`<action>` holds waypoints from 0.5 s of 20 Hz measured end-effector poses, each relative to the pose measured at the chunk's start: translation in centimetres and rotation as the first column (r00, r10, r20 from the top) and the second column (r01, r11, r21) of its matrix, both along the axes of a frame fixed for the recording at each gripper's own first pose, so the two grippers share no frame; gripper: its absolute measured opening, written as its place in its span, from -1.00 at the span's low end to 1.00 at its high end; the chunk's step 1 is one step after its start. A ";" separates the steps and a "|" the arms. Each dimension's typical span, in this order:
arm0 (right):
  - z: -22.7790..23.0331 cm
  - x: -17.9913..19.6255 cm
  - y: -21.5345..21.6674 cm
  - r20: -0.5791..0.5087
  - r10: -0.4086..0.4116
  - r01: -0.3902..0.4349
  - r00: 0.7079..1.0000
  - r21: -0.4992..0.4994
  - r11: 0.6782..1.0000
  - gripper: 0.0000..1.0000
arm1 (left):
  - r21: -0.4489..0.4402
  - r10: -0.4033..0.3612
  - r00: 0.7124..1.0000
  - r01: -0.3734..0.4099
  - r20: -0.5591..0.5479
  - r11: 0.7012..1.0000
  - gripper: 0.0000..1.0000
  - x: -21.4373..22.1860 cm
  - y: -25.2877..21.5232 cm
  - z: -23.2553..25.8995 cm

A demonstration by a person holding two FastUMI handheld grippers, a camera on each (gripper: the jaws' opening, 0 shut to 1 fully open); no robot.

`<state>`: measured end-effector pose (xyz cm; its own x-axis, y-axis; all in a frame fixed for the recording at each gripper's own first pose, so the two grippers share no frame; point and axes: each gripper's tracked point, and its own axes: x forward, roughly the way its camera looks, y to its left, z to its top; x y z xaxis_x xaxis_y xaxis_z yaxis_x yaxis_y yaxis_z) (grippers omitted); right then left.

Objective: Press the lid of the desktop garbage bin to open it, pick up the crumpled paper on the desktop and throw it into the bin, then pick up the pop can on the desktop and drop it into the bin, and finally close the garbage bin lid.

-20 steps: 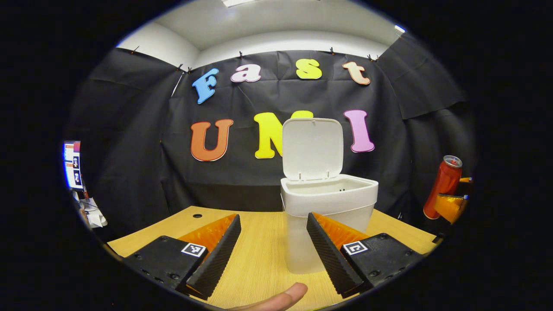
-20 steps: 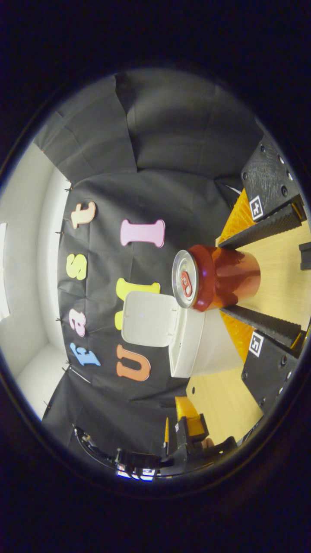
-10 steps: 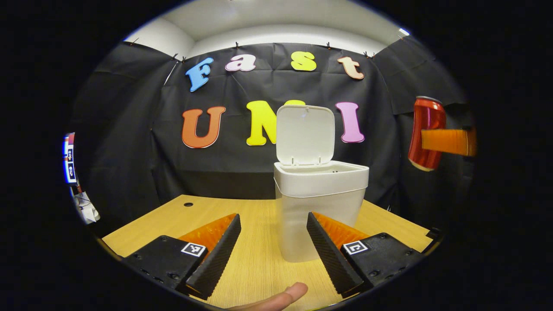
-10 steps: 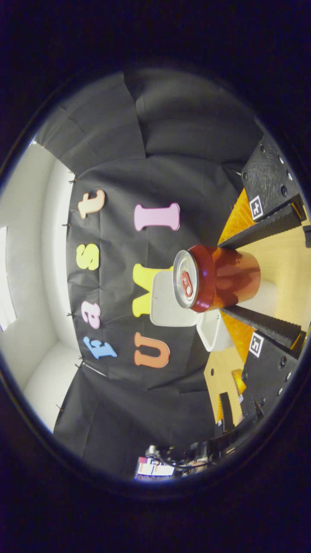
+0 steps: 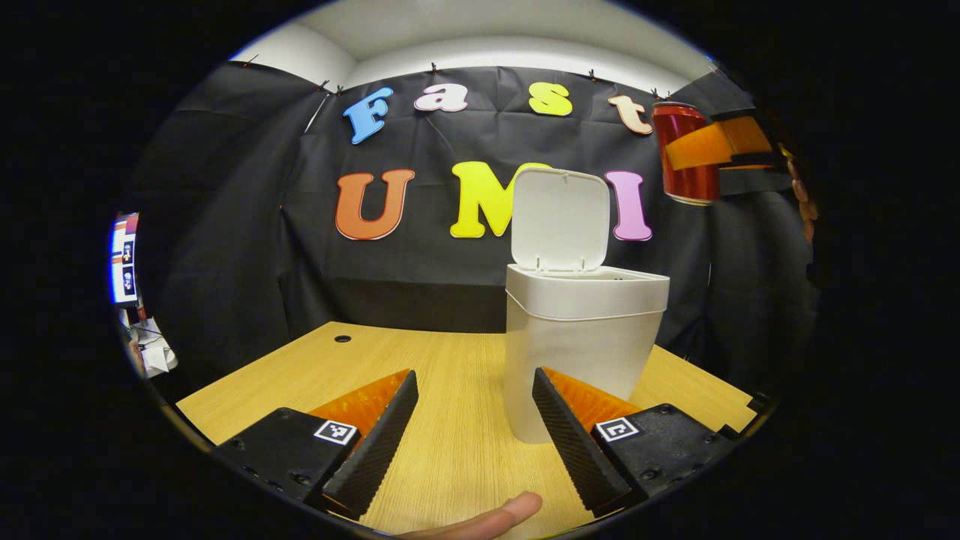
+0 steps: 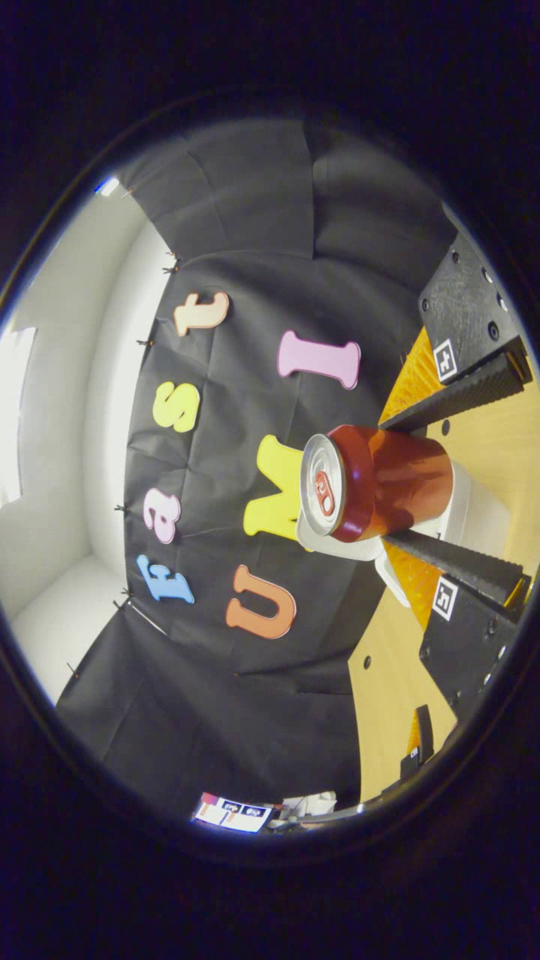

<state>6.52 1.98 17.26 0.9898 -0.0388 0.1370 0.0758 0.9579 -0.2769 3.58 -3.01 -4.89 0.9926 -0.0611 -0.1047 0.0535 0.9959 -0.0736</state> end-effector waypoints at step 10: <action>0.4 8.7 1.6 -0.140 -0.047 0.061 0.989 0.100 0.993 0.58 | -0.012 -0.003 0.999 0.004 0.043 1.000 0.99 -0.8 1.3 1.6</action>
<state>15.26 3.60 17.62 0.9950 -0.0994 -0.0075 0.0963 0.9776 -0.1873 2.77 -1.69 -3.28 0.9960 -0.0654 -0.0607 0.0602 0.9947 -0.0836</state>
